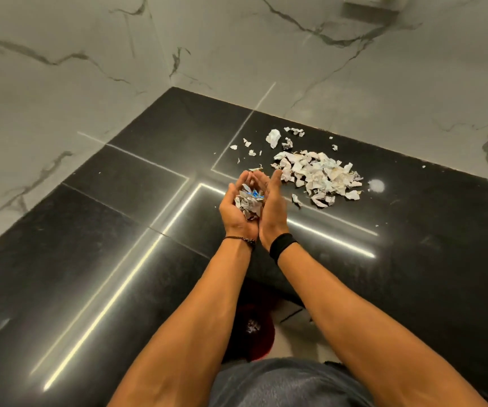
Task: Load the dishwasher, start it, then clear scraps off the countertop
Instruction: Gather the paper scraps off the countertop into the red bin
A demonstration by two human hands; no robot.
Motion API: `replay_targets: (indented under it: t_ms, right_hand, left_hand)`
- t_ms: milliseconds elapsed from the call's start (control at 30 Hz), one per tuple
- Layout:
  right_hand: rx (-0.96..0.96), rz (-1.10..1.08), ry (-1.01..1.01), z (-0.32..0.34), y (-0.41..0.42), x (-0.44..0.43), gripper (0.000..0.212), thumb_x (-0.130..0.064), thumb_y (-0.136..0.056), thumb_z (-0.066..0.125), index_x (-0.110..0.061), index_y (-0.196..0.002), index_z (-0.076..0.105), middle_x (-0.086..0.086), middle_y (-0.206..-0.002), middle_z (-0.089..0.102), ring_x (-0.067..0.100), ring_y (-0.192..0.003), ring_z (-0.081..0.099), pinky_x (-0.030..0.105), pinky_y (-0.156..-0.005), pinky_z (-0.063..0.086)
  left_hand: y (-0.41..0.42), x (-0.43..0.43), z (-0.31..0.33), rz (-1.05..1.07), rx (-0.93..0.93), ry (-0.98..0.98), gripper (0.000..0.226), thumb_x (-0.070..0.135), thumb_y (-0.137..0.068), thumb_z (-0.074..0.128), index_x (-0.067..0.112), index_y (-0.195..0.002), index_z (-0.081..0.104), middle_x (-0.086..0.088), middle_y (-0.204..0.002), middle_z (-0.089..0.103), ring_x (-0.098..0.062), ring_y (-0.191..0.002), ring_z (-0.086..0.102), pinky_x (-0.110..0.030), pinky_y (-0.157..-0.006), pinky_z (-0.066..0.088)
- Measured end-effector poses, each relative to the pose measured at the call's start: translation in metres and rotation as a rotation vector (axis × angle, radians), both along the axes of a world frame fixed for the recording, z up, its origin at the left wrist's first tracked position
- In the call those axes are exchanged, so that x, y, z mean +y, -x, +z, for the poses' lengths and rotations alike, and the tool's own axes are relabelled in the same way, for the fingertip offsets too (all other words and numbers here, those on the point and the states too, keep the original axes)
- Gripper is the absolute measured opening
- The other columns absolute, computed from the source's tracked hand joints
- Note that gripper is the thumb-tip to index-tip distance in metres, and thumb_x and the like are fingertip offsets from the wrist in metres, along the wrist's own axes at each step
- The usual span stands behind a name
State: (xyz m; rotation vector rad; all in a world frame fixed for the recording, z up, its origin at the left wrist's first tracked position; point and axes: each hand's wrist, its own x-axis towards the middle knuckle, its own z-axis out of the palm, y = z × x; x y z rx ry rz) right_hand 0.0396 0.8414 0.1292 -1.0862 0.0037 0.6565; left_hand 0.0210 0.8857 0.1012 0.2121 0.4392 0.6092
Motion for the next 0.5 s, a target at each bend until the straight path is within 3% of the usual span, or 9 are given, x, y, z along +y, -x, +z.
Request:
replay_targets:
  t_ms: [167,267,400,500]
  right_hand:
    - [-0.119,0.187,0.025,0.005,0.018,-0.056,0.045,-0.046,-0.103,0.048,-0.010,-0.107,0.074,0.007,-0.105,0.076,0.019,-0.099,0.073,0.028,-0.080,0.058]
    - [-0.116,0.304,0.018,-0.009,0.034,-0.094,0.040,-0.038,-0.102,0.054,-0.003,-0.113,0.071,0.011,-0.105,0.075,0.022,-0.095,0.072,0.034,-0.081,0.058]
    - [-0.075,0.413,0.019,-0.024,0.066,-0.142,0.024,-0.026,-0.100,0.058,-0.008,-0.107,0.072,0.009,-0.098,0.075,0.022,-0.090,0.071,0.039,-0.085,0.058]
    - [-0.033,0.470,0.034,-0.035,0.084,-0.170,0.022,-0.025,-0.099,0.060,-0.011,-0.111,0.073,0.011,-0.105,0.075,0.026,-0.099,0.071,0.042,-0.091,0.058]
  left_hand:
    - [0.023,-0.056,-0.001,0.180,0.033,-0.067,0.044,0.034,-0.107,0.036,0.005,-0.118,0.066,-0.016,-0.118,0.067,-0.029,-0.112,0.064,-0.038,-0.102,0.051]
    - [0.047,-0.096,-0.010,0.292,0.090,-0.093,0.047,0.036,-0.108,0.033,0.005,-0.117,0.066,-0.014,-0.110,0.070,-0.026,-0.102,0.067,-0.037,-0.098,0.052]
    - [0.083,-0.150,-0.017,0.395,0.199,-0.069,0.044,0.032,-0.109,0.032,0.006,-0.114,0.067,-0.011,-0.103,0.073,-0.022,-0.094,0.070,-0.031,-0.084,0.059]
    - [0.105,-0.182,-0.018,0.428,0.255,-0.040,0.043,0.032,-0.109,0.032,0.006,-0.114,0.066,-0.011,-0.107,0.070,-0.022,-0.099,0.066,-0.030,-0.089,0.056]
